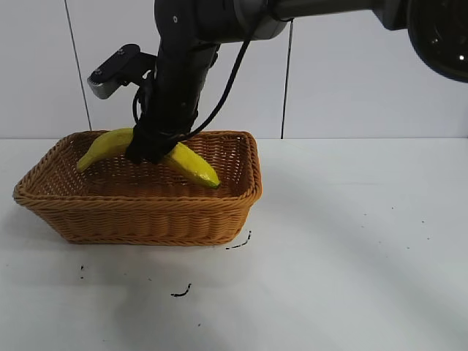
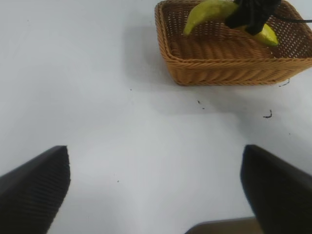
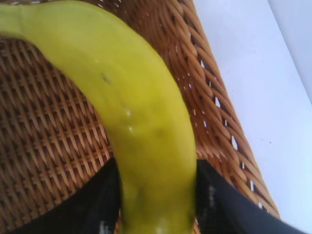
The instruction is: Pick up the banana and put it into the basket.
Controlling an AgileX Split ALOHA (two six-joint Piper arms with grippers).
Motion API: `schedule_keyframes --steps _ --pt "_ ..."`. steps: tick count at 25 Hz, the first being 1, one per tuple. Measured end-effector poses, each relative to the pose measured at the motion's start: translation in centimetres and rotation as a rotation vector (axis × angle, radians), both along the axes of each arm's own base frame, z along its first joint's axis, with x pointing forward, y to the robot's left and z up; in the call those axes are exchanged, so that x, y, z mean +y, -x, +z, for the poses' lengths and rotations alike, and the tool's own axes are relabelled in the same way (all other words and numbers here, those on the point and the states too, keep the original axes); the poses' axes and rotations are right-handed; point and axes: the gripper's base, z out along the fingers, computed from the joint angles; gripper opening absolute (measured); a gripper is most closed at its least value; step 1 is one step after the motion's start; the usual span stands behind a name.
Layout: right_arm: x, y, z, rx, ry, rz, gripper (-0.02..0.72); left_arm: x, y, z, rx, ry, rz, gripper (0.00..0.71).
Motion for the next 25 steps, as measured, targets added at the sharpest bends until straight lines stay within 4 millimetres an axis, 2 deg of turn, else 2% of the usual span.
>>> schedule_keyframes --steps 2,3,7,10,13,15,17,21,25 --pt "0.1 0.1 0.0 0.009 -0.011 -0.003 0.57 0.0 0.0 0.0 0.0 0.0 0.0 0.69" --pt "0.1 0.1 0.0 0.011 -0.014 -0.004 0.606 0.0 0.0 0.0 0.0 0.0 0.0 0.69" --pt "0.0 0.1 0.8 0.005 -0.035 -0.026 0.651 0.0 0.0 0.0 0.0 0.0 0.0 0.69" --pt "-0.3 0.2 3.5 -0.008 -0.113 -0.121 0.652 0.0 0.0 0.0 0.0 0.0 0.0 0.69" --pt "-1.1 0.1 7.3 -0.01 -0.241 -0.26 0.652 0.0 0.0 0.0 0.0 0.0 0.0 0.69" --pt "-2.7 -0.4 9.3 0.018 -0.308 -0.365 0.65 0.0 0.0 0.0 0.0 0.0 0.0 0.69" --pt "-4.9 -1.1 10.4 0.083 -0.35 -0.479 0.645 0.0 0.0 0.0 0.0 0.0 0.0 0.69" --pt "-10.3 -3.1 10.2 0.208 -0.354 -0.662 0.638 0.0 0.0 0.0 0.0 0.0 0.0 0.69" --pt "-15.7 -4.6 9.7 0.26 -0.306 -0.787 0.638 0.0 0.0 0.0 0.0 0.0 0.0 0.69"
